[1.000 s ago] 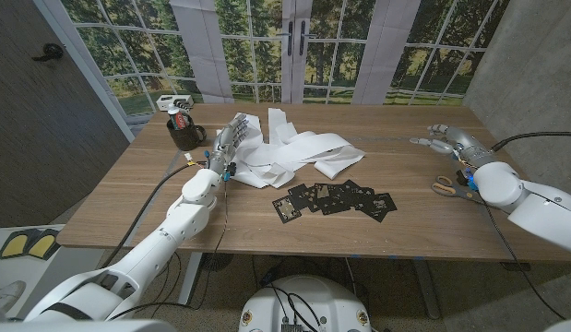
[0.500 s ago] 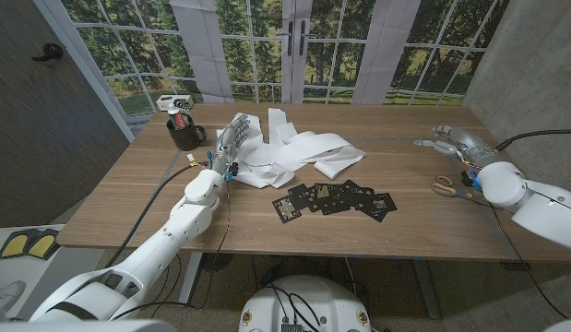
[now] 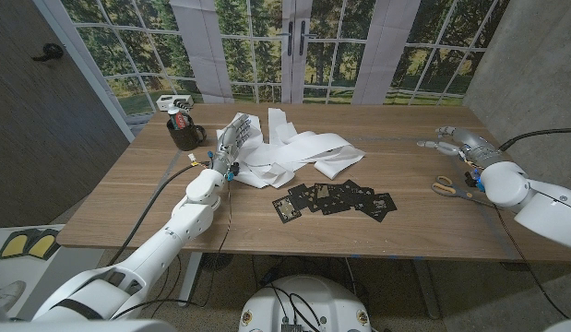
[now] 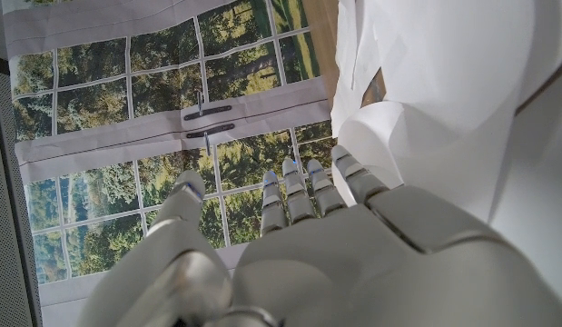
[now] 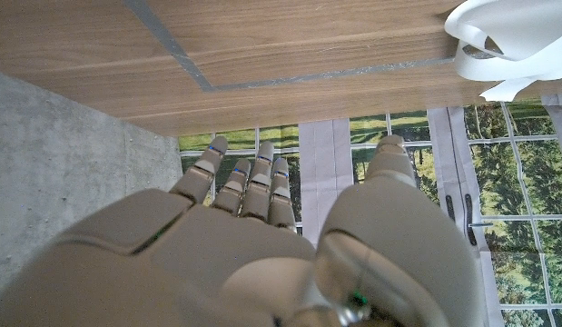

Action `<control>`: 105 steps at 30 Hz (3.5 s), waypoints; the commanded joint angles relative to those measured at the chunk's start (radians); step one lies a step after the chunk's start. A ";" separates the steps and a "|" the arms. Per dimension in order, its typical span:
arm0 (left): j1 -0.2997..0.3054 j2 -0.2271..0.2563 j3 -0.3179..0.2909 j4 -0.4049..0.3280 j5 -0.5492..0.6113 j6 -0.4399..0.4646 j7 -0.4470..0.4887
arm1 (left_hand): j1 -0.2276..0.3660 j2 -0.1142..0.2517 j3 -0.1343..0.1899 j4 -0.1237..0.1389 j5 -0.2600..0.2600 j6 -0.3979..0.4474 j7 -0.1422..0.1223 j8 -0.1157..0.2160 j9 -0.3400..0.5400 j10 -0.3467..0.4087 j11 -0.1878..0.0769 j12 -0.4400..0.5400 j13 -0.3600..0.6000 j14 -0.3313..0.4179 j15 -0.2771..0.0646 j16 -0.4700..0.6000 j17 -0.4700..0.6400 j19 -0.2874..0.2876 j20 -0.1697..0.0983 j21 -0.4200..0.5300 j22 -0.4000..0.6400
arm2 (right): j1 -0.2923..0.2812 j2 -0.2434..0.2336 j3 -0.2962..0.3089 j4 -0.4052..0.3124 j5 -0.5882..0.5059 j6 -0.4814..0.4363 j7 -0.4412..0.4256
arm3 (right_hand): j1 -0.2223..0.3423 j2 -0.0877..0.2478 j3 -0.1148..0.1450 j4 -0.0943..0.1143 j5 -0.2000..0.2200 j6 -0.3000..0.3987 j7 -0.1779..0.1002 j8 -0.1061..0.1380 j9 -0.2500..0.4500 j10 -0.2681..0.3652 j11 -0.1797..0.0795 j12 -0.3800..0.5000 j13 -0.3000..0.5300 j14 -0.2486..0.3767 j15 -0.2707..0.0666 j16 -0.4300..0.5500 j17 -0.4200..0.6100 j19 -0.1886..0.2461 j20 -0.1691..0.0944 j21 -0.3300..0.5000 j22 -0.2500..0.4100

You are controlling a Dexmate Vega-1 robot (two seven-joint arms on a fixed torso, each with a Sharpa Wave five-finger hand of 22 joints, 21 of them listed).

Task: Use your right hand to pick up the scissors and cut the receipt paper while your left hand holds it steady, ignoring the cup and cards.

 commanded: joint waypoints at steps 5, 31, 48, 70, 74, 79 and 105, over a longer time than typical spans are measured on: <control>-0.019 -0.004 0.002 0.019 0.004 0.010 0.002 | 0.011 0.000 -0.004 -0.002 0.006 0.004 0.003 -0.001 0.004 0.019 -0.006 0.004 0.000 0.012 -0.061 -0.001 0.002 -0.002 0.006 0.000 0.001 | 0.013 0.004 -0.006 0.011 -0.001 -0.025 0.008 | 0.006 -0.006 0.002 0.006 -0.002 0.012 -0.002 -0.001 0.001 0.008 0.002 -0.003 0.003 0.011 -0.048 -0.003 0.003 0.002 -0.001 -0.001 0.001; -0.031 -0.005 0.001 0.047 0.001 0.006 -0.010 | 0.016 0.001 -0.006 -0.002 0.006 0.007 0.007 -0.001 0.004 0.020 0.001 0.001 0.001 0.012 -0.059 -0.004 0.001 -0.003 -0.005 -0.004 0.001 | -0.009 -0.048 0.006 -0.019 0.007 -0.089 0.043 | 0.009 -0.006 0.005 0.008 -0.002 -0.003 0.000 -0.015 0.002 -0.006 0.003 -0.020 0.005 -0.007 -0.036 -0.015 0.003 -0.010 -0.001 -0.006 0.001; -0.041 -0.015 0.006 0.072 0.003 -0.002 -0.016 | 0.016 0.001 -0.008 -0.001 0.006 0.007 0.006 -0.002 0.004 0.020 0.000 0.000 0.001 0.011 -0.058 -0.004 0.002 -0.004 -0.005 -0.004 0.001 | -0.082 -0.057 0.075 -0.042 0.009 -0.105 0.053 | 0.014 0.001 0.012 0.009 -0.002 -0.056 -0.024 -0.027 0.003 -0.047 -0.016 -0.029 0.017 -0.031 -0.033 -0.020 0.006 -0.035 0.005 -0.008 0.002; -0.025 -0.005 0.002 0.045 0.004 0.001 -0.006 | 0.016 0.001 -0.010 0.000 0.006 0.006 0.007 -0.003 0.004 0.020 0.001 -0.001 0.001 0.011 -0.058 -0.004 0.002 -0.004 -0.005 -0.005 0.001 | -0.120 -0.029 0.131 -0.039 -0.001 -0.105 0.100 | 0.032 0.007 0.024 0.005 -0.004 0.058 -0.082 0.014 0.006 -0.019 -0.043 -0.008 0.038 -0.025 -0.042 -0.011 0.007 -0.033 0.012 -0.002 0.002; -0.022 -0.003 0.002 0.038 0.006 0.001 -0.003 | 0.016 0.002 -0.010 0.000 0.006 0.006 0.007 -0.003 0.004 0.021 -0.001 -0.001 0.001 0.011 -0.057 -0.004 0.002 -0.005 -0.004 -0.005 0.001 | -0.136 -0.022 0.147 -0.036 -0.004 -0.095 0.106 | 0.033 0.006 0.024 0.004 -0.004 0.062 -0.084 0.014 0.006 -0.017 -0.049 -0.008 0.039 -0.019 -0.046 -0.008 0.007 -0.028 0.012 0.000 0.002; -0.016 0.000 0.002 0.029 0.005 0.005 0.000 | 0.017 0.002 -0.010 0.000 0.006 0.008 0.007 -0.002 0.004 0.022 -0.001 -0.001 0.001 0.012 -0.058 -0.004 0.002 -0.004 -0.004 -0.005 0.001 | -0.159 -0.012 0.174 -0.035 -0.011 -0.086 0.118 | 0.040 0.002 0.025 0.000 -0.003 0.061 -0.096 0.011 0.006 -0.021 -0.064 -0.010 0.040 -0.017 -0.049 -0.008 0.006 -0.025 0.011 0.001 0.002; -0.007 0.007 0.003 0.008 0.007 0.015 0.004 | 0.017 0.004 -0.012 0.001 0.006 0.007 0.007 -0.003 0.004 0.026 0.000 -0.001 0.001 0.011 -0.058 -0.004 0.002 -0.005 -0.004 -0.005 0.001 | -0.210 0.031 0.267 0.003 -0.038 -0.014 0.246 | 0.072 -0.034 0.019 -0.003 0.013 0.093 -0.170 0.010 0.008 0.039 -0.172 -0.005 0.035 0.011 -0.100 0.002 0.003 0.034 -0.035 0.012 0.003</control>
